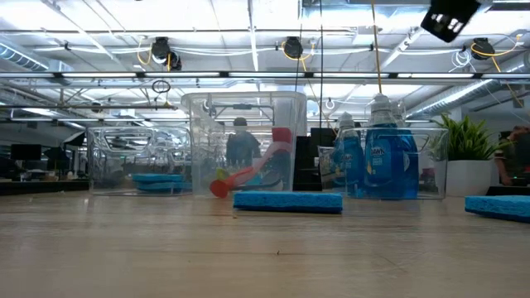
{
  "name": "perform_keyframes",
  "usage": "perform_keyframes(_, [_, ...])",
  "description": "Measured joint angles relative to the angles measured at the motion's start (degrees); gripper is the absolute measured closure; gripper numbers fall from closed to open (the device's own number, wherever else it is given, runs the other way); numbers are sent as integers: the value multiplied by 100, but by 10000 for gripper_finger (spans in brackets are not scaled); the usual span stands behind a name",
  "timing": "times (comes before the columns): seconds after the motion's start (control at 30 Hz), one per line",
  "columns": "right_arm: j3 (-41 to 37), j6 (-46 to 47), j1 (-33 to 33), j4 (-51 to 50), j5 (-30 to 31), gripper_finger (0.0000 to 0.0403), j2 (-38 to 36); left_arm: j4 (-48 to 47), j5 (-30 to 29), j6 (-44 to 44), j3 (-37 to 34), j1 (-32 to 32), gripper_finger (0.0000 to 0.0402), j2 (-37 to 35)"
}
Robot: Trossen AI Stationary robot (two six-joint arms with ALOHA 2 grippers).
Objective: Pick & Place Kitchen Sink Supplies
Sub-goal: Put the sponge into the left transparent bin
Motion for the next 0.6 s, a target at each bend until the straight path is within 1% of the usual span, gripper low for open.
perform_keyframes(0.13, [270,765,373,-750,-10,264,346,-176,-15,100,0,1,177,-83])
perform_keyframes(0.23, [282,1443,705,-1095,-14,264,533,-316,-15,186,0,1,172,-114])
perform_keyframes(0.43, [280,2732,1264,-1456,14,264,925,-416,-19,302,0,0,172,-114])
perform_keyframes(0.6, [248,3430,1594,-1429,155,261,1344,-538,-24,400,0,0,172,-112])
